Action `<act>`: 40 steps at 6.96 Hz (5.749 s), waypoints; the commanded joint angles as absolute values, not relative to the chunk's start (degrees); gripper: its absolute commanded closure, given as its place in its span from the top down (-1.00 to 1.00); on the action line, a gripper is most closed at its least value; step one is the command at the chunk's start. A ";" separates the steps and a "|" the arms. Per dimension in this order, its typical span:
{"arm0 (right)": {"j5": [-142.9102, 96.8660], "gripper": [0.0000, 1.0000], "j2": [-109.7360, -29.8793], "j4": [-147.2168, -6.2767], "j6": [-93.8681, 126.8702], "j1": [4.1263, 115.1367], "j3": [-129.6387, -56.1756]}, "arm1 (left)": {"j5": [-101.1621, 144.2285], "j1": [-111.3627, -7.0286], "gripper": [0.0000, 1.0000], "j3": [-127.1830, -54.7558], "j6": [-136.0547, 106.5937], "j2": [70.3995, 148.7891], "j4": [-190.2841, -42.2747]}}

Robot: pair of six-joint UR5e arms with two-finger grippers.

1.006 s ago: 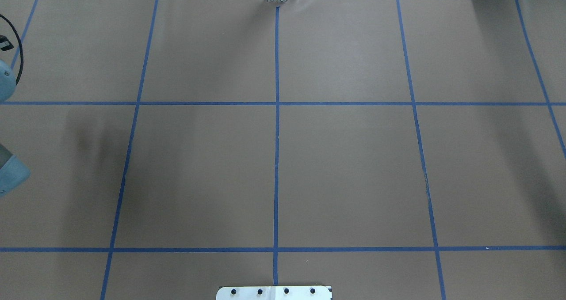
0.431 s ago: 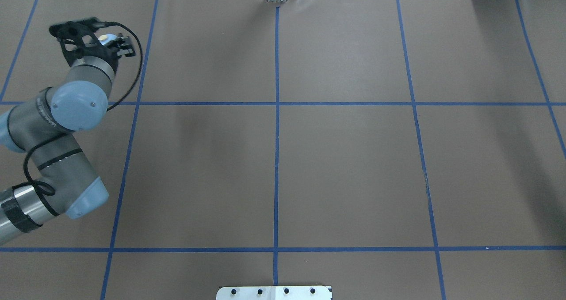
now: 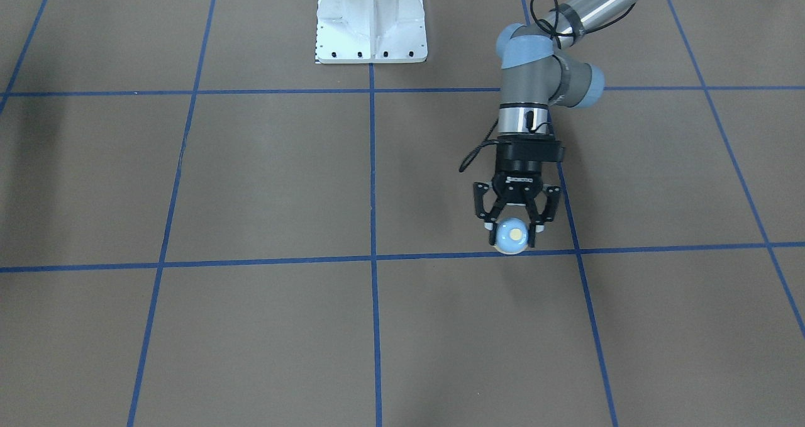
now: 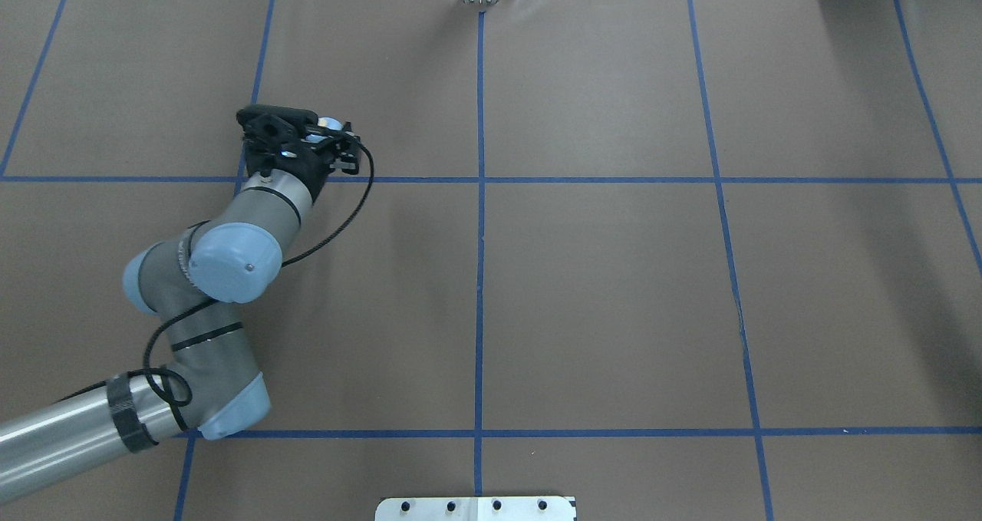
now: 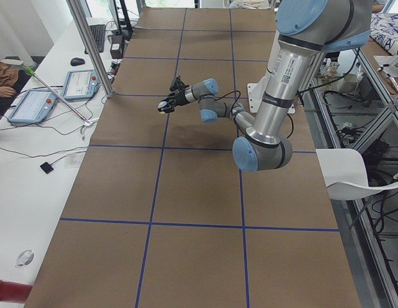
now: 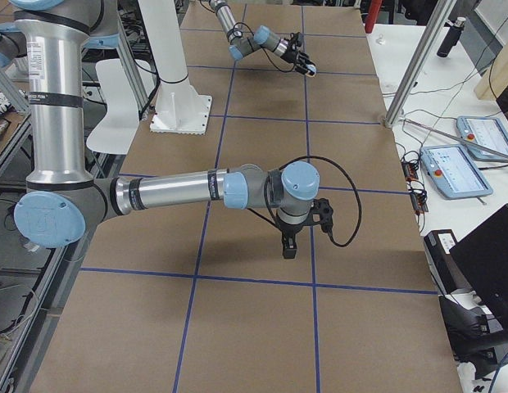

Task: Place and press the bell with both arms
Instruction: 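Swing the left arm with the bell toward the table center, then lower the held bell onto the central grid square with the left gripper, then open the left gripper and withdraw it while the right arm enters, then move the right gripper above the bell while the left arm retracts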

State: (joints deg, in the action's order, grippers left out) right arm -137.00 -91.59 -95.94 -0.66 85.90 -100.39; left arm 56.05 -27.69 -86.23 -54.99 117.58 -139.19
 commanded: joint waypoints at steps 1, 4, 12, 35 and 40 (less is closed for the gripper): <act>-137.20 1.00 -91.76 -95.89 -0.70 85.87 -100.28 | 57.12 -23.83 -1.00 -81.58 -52.12 123.55 -147.89; -137.20 1.00 -91.76 -95.98 -0.62 85.87 -100.20 | 57.13 -21.19 -1.00 -69.48 -52.12 133.83 -152.74; -137.20 1.00 -91.76 -95.89 -0.44 85.87 -100.20 | 57.04 -19.78 -1.00 -56.34 -52.03 140.62 -155.83; -121.50 0.96 -54.78 -95.98 64.21 47.77 -100.46 | 115.72 -62.90 1.00 -77.16 -30.71 122.45 -121.56; -112.76 -1.00 -43.27 -95.89 76.56 38.07 -90.83 | 118.74 -69.69 1.00 -79.88 -15.14 112.78 -120.94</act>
